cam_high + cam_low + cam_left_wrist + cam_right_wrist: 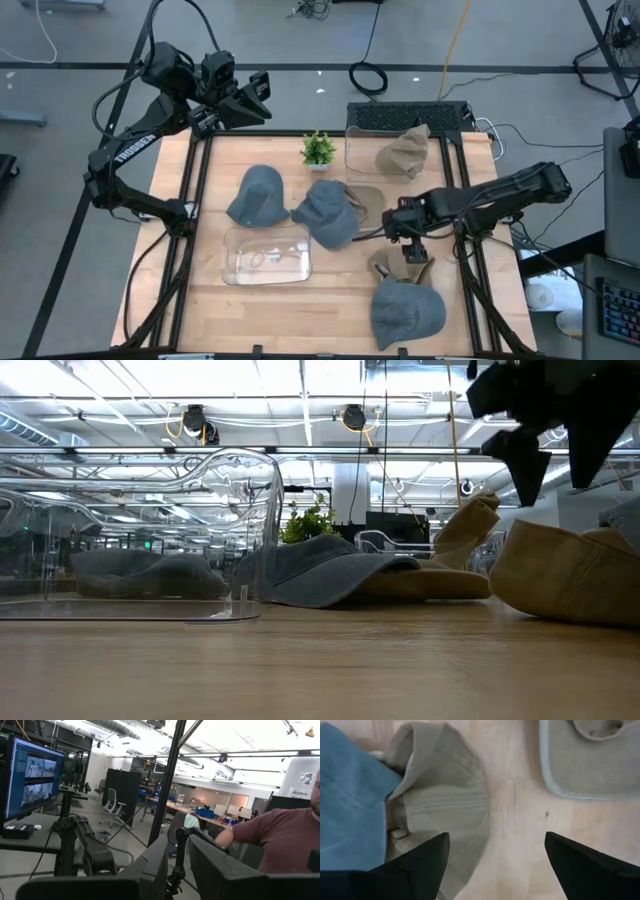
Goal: Pick & Place hat
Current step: Put the bottom brown cap into the top transparent bin
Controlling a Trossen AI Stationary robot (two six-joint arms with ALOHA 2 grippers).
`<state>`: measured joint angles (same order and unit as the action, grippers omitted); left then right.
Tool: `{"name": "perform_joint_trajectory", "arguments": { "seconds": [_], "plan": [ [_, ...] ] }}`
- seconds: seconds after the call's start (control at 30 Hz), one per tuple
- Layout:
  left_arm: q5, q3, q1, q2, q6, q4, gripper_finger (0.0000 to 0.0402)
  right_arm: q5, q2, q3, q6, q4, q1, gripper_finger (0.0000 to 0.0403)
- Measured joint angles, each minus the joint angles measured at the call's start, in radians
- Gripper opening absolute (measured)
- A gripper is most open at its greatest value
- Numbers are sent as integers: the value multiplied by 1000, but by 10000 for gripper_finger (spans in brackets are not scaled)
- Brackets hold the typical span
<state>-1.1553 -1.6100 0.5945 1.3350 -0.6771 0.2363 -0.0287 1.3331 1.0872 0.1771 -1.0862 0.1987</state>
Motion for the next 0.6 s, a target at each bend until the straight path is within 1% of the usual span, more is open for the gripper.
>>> {"name": "perform_joint_trajectory", "arguments": {
  "seconds": [0.4, 0.6],
  "plan": [
    [0, 0, 0, 0, 13, 0, 85, -2, 0, -130, -7, 161, 0, 314],
    [0, 0, 0, 0, 16, 0, 85, 4, 0, -189, -7, 254, 20, 314]
  ]
}}
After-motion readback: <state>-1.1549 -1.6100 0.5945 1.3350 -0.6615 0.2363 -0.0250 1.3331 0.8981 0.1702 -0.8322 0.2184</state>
